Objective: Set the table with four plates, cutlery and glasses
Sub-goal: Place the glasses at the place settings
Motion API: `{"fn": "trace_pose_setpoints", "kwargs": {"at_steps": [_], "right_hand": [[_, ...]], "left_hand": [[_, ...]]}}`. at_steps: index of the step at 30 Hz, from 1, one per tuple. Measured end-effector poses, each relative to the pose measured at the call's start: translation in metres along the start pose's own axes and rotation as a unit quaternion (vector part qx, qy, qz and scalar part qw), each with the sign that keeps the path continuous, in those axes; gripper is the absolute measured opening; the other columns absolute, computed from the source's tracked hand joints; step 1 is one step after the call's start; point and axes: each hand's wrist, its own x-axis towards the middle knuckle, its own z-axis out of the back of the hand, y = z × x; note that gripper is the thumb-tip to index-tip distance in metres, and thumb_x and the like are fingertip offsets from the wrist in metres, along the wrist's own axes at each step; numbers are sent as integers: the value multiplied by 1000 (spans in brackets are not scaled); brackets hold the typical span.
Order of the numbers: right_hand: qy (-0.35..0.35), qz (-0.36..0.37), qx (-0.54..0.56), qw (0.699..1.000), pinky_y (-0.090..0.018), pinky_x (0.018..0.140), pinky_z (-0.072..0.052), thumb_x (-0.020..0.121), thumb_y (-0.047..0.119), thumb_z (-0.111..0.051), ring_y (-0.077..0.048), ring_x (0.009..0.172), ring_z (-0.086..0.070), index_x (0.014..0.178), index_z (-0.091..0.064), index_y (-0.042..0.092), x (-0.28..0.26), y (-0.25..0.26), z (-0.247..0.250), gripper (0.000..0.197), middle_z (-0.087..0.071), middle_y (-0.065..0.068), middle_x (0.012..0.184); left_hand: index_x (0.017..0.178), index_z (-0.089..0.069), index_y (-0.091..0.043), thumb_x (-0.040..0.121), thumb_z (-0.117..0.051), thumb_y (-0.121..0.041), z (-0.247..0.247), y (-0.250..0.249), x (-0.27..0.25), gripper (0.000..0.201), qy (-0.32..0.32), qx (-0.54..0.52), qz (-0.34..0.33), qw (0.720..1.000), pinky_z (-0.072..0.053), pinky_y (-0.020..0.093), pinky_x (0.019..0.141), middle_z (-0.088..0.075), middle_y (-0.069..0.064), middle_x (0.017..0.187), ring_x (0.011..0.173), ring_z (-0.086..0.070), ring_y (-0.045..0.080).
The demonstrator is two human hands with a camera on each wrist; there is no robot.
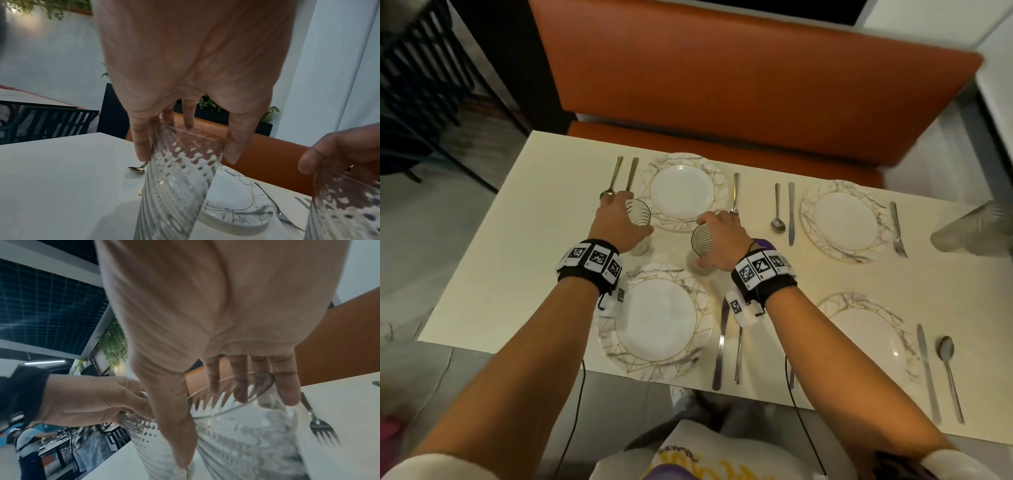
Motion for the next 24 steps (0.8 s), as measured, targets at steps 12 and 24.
{"fn": "trace_pose_setpoints", "kwargs": {"at_steps": [12, 24], "right_hand": [[65, -28, -90, 993, -42, 96, -46, 63, 29, -85, -30, 127, -37, 133, -41, 27, -4, 2, 3, 82, -39, -6, 135], [57, -42, -76, 995, -44, 101, -44, 68, 35, -85, -32, 129, -38, 143, -35, 28, -13, -4, 0, 90, -40, -8, 141]], "left_hand": [[151, -40, -18, 79, -84, -26, 3, 13, 10, 85, 2, -14, 0, 1000, -44, 55, 111, -37, 16, 150, 134, -46, 40], [156, -32, -17, 76, -87, -41, 8, 8, 8, 100, 4, 27, 7, 1000, -43, 56, 112, -36, 18, 151, 137, -43, 40]]}}
